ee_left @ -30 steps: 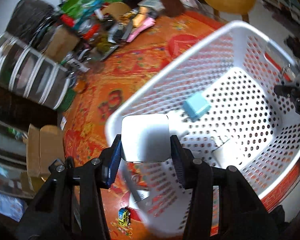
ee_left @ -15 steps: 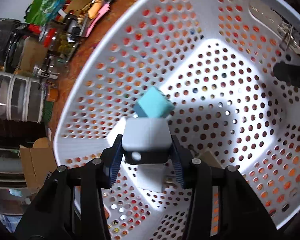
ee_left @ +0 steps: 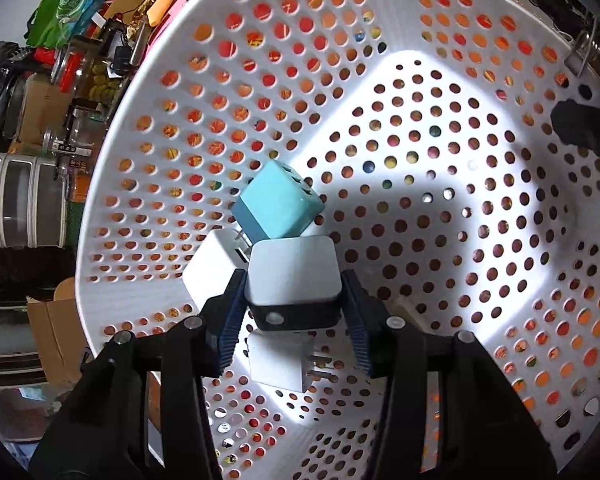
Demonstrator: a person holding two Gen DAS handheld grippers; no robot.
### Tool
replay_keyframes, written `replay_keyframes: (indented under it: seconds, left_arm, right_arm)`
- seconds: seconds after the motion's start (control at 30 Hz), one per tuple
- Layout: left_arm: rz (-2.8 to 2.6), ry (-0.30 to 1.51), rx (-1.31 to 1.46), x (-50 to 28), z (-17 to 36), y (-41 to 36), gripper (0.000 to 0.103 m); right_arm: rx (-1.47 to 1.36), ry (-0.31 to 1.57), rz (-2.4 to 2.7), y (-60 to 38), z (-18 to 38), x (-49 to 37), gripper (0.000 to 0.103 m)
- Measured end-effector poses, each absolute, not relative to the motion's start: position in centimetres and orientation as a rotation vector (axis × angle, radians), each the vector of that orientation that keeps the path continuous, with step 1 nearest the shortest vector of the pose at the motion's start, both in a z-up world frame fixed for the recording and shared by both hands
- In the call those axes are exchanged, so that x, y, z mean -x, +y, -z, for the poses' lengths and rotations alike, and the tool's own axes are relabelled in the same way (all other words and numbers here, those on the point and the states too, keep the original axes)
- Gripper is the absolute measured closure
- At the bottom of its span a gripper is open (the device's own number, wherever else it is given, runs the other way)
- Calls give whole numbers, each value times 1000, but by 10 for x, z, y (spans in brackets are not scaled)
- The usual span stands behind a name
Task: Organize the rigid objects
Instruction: 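Lower the white charger into the basket and open the left tool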
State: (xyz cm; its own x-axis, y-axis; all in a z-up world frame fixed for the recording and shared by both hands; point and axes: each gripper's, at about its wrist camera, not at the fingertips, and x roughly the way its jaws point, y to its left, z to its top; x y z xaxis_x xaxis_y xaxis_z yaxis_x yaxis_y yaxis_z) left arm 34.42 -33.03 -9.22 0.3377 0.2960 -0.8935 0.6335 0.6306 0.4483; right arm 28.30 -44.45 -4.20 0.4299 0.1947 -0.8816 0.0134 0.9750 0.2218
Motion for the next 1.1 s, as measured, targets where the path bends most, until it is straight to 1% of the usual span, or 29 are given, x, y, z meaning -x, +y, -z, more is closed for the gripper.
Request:
replay_keyframes:
  seconds: [0.13,0.17,0.2,0.27,0.33,0.4,0.43,0.5,0.53,0.7,0.9,1.1]
  left_arm:
    - [271,1242,-900,-347,89,-324,56]
    - [267,1231,-901,-347,87,-324,53]
    - [266,1226,-903,-347,86,-323,46]
    - [269,1219,-902,-348,83,-323,40]
    - [275,1211,-902,-347,81,-323,37]
    - [276,1203,-903,-347,79,-322,29]
    - [276,1195,-906,-347,77,-321,27]
    - [276,1173,-916,-346,75,-321,15]
    - [269,1158,-920,-346,73,-320,14]
    - [259,1112,-905,-335,59,-322,9]
    - [240,1044,-868,-322,30,-312,7]
    - [209,965,-791,-309,-13,-279,7]
  right_arm:
    - [-206,1123,-114,-445,42,-283,88]
    - [-206,1124,-114,-444,42,-283,88]
    - [-206,1124,-114,-444,42,-283,88]
    - [-205,1123,-114,-444,42,-283,88]
    - [-205,1123,-114,-444,42,-283,88]
    - [-206,1123,-114,-444,42,-283,88]
    - [-206,1124,-114,-445,42,-283,88]
    - [-205,1124,-114,-444,42,-283,88]
    - [-204,1123,-115,-443,42,-283,88]
    - [-204,1124,-114,-443,42,-283,88]
    - [-205,1123,-114,-443,43,-284,88]
    - [-204,1123,-115,-443,43,-284,88]
